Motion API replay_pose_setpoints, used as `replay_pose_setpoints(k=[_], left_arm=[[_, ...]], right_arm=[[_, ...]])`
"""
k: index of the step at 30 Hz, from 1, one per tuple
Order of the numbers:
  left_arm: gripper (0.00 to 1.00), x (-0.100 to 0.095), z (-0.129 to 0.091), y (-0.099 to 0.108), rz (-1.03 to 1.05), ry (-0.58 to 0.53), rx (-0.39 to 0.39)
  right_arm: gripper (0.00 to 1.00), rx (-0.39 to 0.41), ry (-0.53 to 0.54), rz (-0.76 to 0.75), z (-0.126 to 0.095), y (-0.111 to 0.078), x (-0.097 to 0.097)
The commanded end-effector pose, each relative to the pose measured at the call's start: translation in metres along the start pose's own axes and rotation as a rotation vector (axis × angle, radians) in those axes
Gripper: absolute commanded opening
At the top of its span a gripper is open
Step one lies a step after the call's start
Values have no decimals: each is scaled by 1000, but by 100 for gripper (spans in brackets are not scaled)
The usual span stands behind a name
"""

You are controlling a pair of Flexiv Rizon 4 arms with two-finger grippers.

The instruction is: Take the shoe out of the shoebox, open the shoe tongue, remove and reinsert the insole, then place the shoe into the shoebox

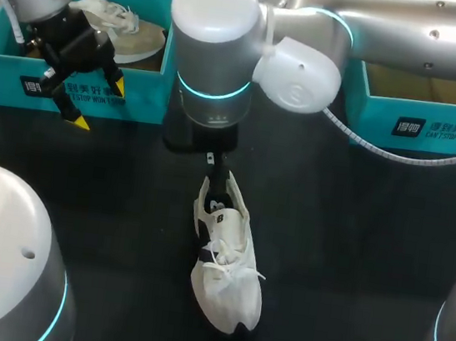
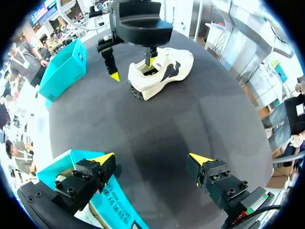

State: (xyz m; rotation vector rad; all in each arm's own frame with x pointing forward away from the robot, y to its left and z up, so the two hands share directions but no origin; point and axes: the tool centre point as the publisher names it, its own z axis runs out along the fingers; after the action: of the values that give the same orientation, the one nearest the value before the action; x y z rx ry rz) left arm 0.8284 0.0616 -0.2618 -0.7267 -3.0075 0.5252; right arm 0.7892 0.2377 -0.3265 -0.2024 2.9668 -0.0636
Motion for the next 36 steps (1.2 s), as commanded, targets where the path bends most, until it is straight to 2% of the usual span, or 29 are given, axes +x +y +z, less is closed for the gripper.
replay_pose_setpoints(k=[1, 10, 14, 34, 35, 36], left_arm=[[100, 0, 0, 0, 0, 1, -2], [100, 0, 0, 0, 0, 1, -2], [100, 0, 0, 0, 0, 1, -2], [100, 0, 0, 0, 0, 1, -2], [100, 0, 0, 0, 0, 1, -2], [100, 0, 0, 0, 0, 1, -2]], right_arm=[[100, -7, -3, 7, 13, -1, -3], [100, -25, -7, 20, 41, 1, -6], [100, -9, 1, 32, 49, 1, -8], [100, -6, 31, 65, 65, -9, -8], [96, -7, 33, 68, 65, -9, -8], [77, -9, 34, 71, 66, -9, -8]])
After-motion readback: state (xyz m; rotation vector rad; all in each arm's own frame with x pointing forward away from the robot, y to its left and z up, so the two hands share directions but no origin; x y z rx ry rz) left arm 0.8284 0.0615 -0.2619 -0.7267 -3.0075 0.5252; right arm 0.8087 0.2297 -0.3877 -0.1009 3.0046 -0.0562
